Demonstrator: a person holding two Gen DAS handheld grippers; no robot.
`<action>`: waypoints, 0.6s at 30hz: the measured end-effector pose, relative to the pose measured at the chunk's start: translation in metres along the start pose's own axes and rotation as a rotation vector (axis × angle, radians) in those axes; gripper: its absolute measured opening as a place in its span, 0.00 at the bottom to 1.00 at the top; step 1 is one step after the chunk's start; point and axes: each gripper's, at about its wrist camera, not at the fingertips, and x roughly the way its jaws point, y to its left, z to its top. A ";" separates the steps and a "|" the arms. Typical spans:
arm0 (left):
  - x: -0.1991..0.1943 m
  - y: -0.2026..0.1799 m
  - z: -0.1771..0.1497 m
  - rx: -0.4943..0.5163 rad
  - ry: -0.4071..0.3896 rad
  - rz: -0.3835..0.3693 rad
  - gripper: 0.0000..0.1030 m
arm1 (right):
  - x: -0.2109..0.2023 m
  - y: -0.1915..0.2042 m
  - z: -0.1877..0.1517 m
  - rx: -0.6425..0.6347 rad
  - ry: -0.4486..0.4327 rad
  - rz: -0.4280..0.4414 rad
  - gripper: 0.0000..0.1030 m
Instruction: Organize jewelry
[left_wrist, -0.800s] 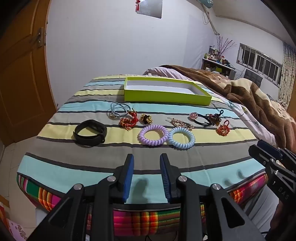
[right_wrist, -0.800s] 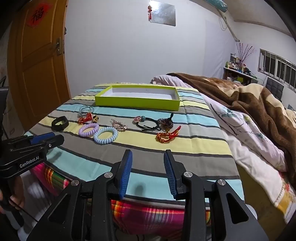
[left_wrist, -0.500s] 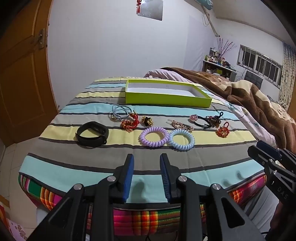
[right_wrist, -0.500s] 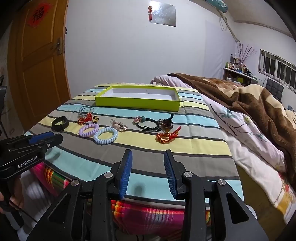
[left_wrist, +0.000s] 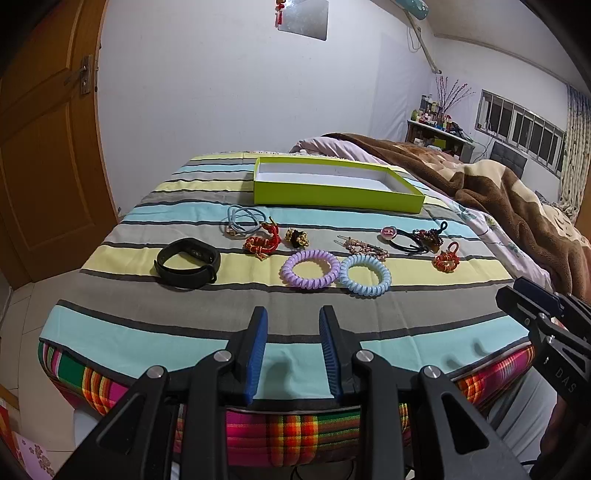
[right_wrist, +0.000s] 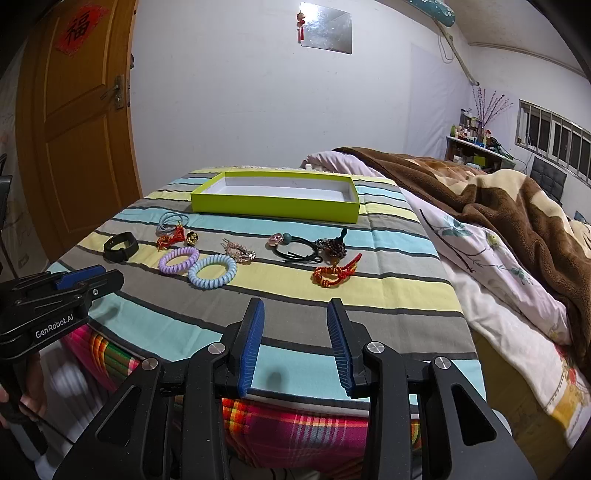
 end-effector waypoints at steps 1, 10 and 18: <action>0.000 0.000 -0.001 0.000 0.000 0.000 0.29 | 0.000 0.000 0.000 0.000 0.000 0.000 0.35; 0.000 -0.001 0.000 -0.001 -0.003 0.004 0.29 | 0.000 0.002 0.001 0.000 0.001 0.000 0.35; 0.001 0.000 0.001 0.000 -0.005 0.005 0.29 | 0.000 0.001 0.002 0.000 0.000 -0.001 0.35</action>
